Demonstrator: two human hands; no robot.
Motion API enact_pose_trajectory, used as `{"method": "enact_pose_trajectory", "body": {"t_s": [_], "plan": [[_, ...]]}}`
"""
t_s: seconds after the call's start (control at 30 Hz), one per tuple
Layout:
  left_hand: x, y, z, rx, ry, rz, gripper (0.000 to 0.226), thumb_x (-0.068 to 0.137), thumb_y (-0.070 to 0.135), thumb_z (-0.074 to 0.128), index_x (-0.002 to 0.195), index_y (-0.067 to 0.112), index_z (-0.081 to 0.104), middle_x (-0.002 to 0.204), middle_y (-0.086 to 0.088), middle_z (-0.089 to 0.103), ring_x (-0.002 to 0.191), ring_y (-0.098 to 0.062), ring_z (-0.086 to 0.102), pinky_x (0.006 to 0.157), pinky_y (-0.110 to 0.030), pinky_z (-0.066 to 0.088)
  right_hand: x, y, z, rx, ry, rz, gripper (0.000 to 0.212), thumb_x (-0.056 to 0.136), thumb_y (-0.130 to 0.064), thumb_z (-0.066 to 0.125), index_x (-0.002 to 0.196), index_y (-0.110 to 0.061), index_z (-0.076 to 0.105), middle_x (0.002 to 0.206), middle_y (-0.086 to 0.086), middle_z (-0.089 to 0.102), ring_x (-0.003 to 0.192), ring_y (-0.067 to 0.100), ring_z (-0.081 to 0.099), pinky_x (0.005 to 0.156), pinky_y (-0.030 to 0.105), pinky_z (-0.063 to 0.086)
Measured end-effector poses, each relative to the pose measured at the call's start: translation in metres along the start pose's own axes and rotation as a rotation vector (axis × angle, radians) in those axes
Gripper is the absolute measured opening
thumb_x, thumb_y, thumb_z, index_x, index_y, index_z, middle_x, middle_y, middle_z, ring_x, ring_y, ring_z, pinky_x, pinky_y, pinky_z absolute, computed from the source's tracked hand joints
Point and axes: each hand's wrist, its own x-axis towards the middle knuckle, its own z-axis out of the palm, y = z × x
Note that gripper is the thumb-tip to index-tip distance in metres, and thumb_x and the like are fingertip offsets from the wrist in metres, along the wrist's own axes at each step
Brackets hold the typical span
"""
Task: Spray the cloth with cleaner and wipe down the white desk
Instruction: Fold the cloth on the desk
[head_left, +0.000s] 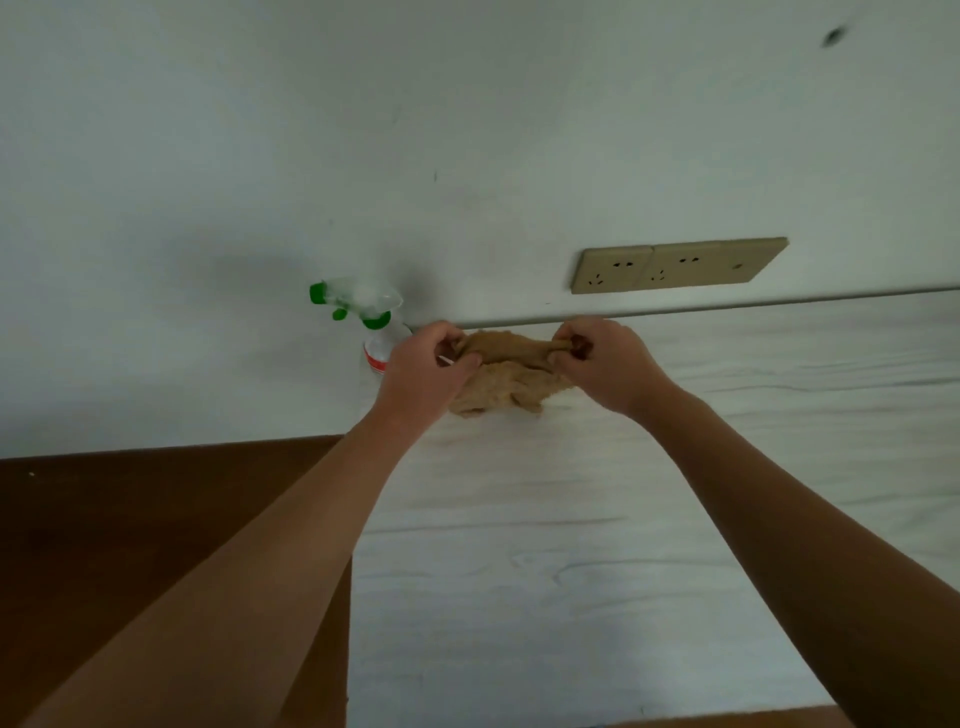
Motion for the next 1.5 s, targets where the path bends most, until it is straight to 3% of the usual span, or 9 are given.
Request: {"method": "enact_pose_trajectory", "body": {"t_s": [0.2, 0.37, 0.63, 0.77, 0.9, 1.07, 1.23, 1.37, 1.5], "plan": [[-0.012, 0.006, -0.005, 0.008, -0.073, -0.032, 0.015, 0.086, 0.021, 0.079, 0.094, 0.021, 0.066, 0.084, 0.005, 0.069, 0.077, -0.011, 0.064, 0.072, -0.025, 0.050, -0.011, -0.001, -0.011, -0.048, -0.045, -0.033, 0.007, 0.086, -0.025, 0.072, 0.086, -0.028, 0.065, 0.080, -0.011, 0.067, 0.078, 0.009, 0.063, 0.072, 0.029, 0.052], [-0.044, -0.039, 0.023, 0.102, -0.241, -0.151, 0.014, 0.089, 0.028, 0.077, 0.097, 0.024, 0.067, 0.087, 0.006, 0.068, 0.082, -0.009, 0.064, 0.074, -0.026, 0.049, -0.032, 0.030, 0.029, -0.111, -0.284, 0.048, 0.010, 0.087, -0.031, 0.070, 0.091, -0.026, 0.062, 0.078, -0.016, 0.058, 0.074, 0.002, 0.054, 0.064, 0.022, 0.037], [-0.015, -0.061, 0.052, 0.092, 0.009, -0.210, 0.014, 0.094, 0.033, 0.071, 0.102, 0.023, 0.064, 0.086, 0.012, 0.064, 0.081, -0.005, 0.062, 0.068, -0.019, 0.045, 0.008, 0.047, 0.050, -0.061, -0.144, 0.130, 0.004, 0.089, -0.028, 0.066, 0.092, -0.028, 0.067, 0.082, -0.016, 0.062, 0.082, 0.012, 0.062, 0.072, 0.029, 0.048], [-0.005, -0.074, 0.062, 0.260, 0.035, -0.186, 0.033, 0.096, 0.035, 0.068, 0.126, 0.023, 0.061, 0.107, 0.008, 0.067, 0.094, -0.011, 0.063, 0.077, -0.026, 0.048, 0.026, 0.055, 0.065, -0.111, -0.129, 0.174, 0.024, 0.093, -0.025, 0.061, 0.117, -0.027, 0.065, 0.107, -0.009, 0.066, 0.099, 0.014, 0.061, 0.086, 0.031, 0.050], [-0.029, -0.088, 0.059, 0.417, -0.021, 0.034, 0.042, 0.100, 0.033, 0.062, 0.137, 0.015, 0.058, 0.130, -0.002, 0.061, 0.119, -0.019, 0.057, 0.095, -0.032, 0.050, 0.003, 0.050, 0.073, -0.124, -0.092, 0.076, 0.030, 0.093, -0.025, 0.059, 0.123, -0.025, 0.063, 0.112, -0.007, 0.060, 0.105, 0.014, 0.054, 0.089, 0.031, 0.047], [-0.046, -0.105, 0.043, 0.503, -0.088, 0.411, 0.028, 0.096, 0.027, 0.061, 0.118, 0.012, 0.070, 0.120, -0.004, 0.066, 0.108, -0.018, 0.059, 0.089, -0.034, 0.056, -0.033, 0.046, 0.091, -0.155, -0.311, -0.085, 0.017, 0.087, -0.037, 0.067, 0.104, -0.032, 0.067, 0.099, -0.018, 0.059, 0.092, 0.006, 0.057, 0.082, 0.026, 0.051], [-0.045, -0.120, 0.043, 0.652, -0.282, 0.577, 0.039, 0.086, 0.023, 0.067, 0.124, 0.013, 0.067, 0.130, -0.008, 0.062, 0.118, -0.023, 0.057, 0.096, -0.036, 0.052, -0.048, 0.050, 0.113, -0.299, -0.293, -0.177, 0.046, 0.072, -0.057, 0.076, 0.106, -0.028, 0.062, 0.111, -0.009, 0.055, 0.103, 0.013, 0.049, 0.082, 0.028, 0.044], [-0.037, -0.098, 0.050, 0.488, -0.194, 0.375, 0.017, 0.093, 0.029, 0.065, 0.101, 0.017, 0.073, 0.106, 0.003, 0.066, 0.097, -0.014, 0.057, 0.082, -0.033, 0.051, -0.051, 0.038, 0.129, -0.364, -0.158, -0.143, 0.039, 0.074, -0.053, 0.075, 0.094, -0.023, 0.060, 0.098, -0.006, 0.055, 0.092, 0.017, 0.049, 0.076, 0.030, 0.043], [-0.019, -0.079, 0.055, 0.164, -0.132, -0.017, 0.007, 0.092, 0.030, 0.070, 0.092, 0.024, 0.068, 0.083, 0.014, 0.064, 0.080, -0.004, 0.059, 0.070, -0.028, 0.046, -0.039, 0.031, 0.115, -0.063, -0.100, 0.118, 0.009, 0.088, -0.033, 0.062, 0.083, -0.029, 0.056, 0.076, -0.010, 0.059, 0.069, 0.012, 0.056, 0.060, 0.028, 0.039]]}}
